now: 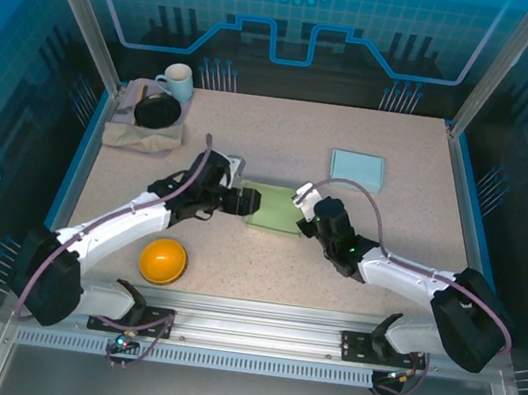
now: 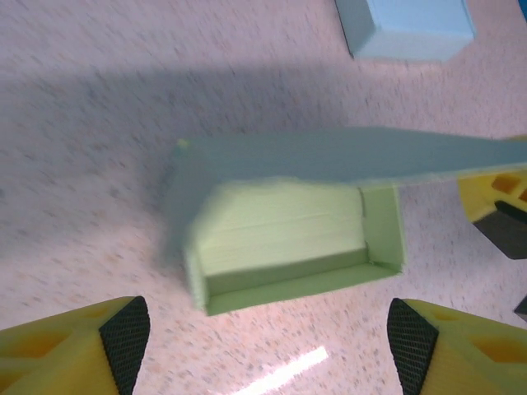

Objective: Fold the paper box

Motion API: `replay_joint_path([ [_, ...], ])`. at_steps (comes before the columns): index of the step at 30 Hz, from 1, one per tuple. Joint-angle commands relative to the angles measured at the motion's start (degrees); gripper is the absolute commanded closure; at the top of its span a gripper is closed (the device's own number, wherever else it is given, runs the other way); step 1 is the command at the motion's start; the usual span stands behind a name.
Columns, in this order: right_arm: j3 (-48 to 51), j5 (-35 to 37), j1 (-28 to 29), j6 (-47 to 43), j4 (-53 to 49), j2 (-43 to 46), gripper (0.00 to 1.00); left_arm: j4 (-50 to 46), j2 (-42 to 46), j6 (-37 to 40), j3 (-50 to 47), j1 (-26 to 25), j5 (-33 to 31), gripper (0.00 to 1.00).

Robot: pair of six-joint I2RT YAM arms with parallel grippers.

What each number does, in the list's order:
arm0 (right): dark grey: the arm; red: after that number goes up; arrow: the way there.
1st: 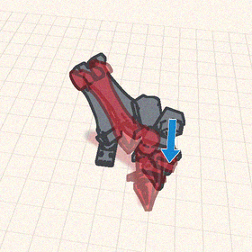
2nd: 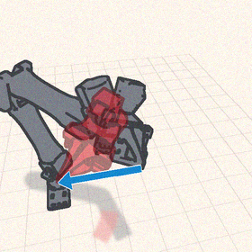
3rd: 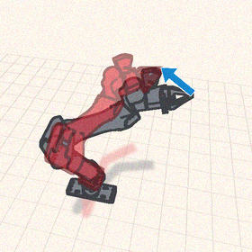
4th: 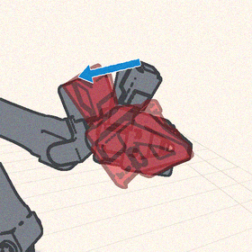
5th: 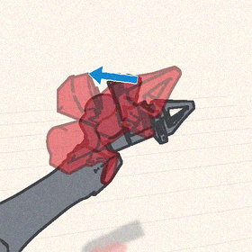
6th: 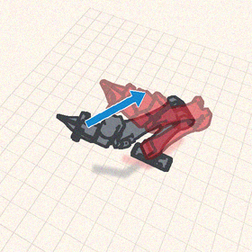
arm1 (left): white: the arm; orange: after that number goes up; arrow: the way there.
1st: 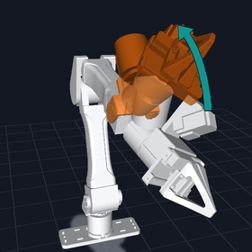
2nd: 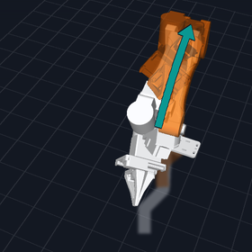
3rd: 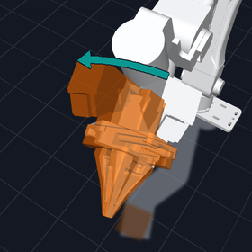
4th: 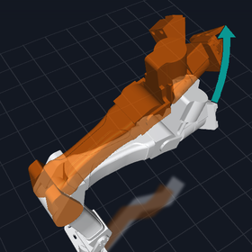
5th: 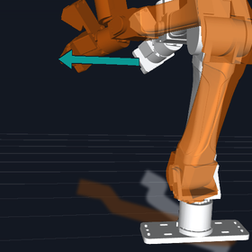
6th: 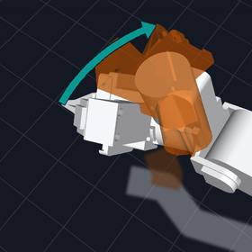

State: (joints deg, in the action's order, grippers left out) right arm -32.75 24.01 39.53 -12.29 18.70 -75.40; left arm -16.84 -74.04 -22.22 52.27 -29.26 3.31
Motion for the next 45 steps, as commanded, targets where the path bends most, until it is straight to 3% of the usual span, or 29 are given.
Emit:
replay_joint_path([
  [1, -2.74, -9.23, -4.07, -5.31, -1.67, 2.42, 0.95, -2.46, 3.9, 1.6, 2.28, 4.72, 0.93, 0.17],
  [6, -2.71, -15.71, -6.5, -7.8, -2.14, 3.82, 0.95, 0.63, 0.1, -6.67, 4.75, 9.65, 5.15, 0.02],
  [12, -1.96, -17.1, -6.65, -6.91, -0.18, 4.1, 0.95, 1.76, -10.89, -22.38, 12.28, 10.19, 10.97, 0.01],
  [15, -2.55, -15.58, -6.58, -4.31, 0.11, 3.95, 0.96, 2.13, -13.64, -29.07, 14.31, 8.04, 12.23, 0.02],
  [20, -5.26, -12.16, -6.57, -0.11, -2.62, 3.16, 0.96, -3.89, -14.01, -28.56, 16.63, 2.47, 6.54, 0.02],
  [30, -6.02, -9.95, -6.43, 5.43, -2.93, 2.89, 0.97, -6.76, -12.35, -31.58, 13.99, 0.79, 2.2, 0.01],
  [42, -5.08, -9.22, -4.28, 8.28, -2.55, 3.42, 0.97, -2.65, -14.31, -40.59, 15.21, -0.25, 6.13, 0.01],
  [45, -6.38, -6.12, -2.83, 11.23, -5.79, 2.73, 0.98, -2.34, -14.59, -41.54, 15.97, -1.61, 5.24, 0.01],
])
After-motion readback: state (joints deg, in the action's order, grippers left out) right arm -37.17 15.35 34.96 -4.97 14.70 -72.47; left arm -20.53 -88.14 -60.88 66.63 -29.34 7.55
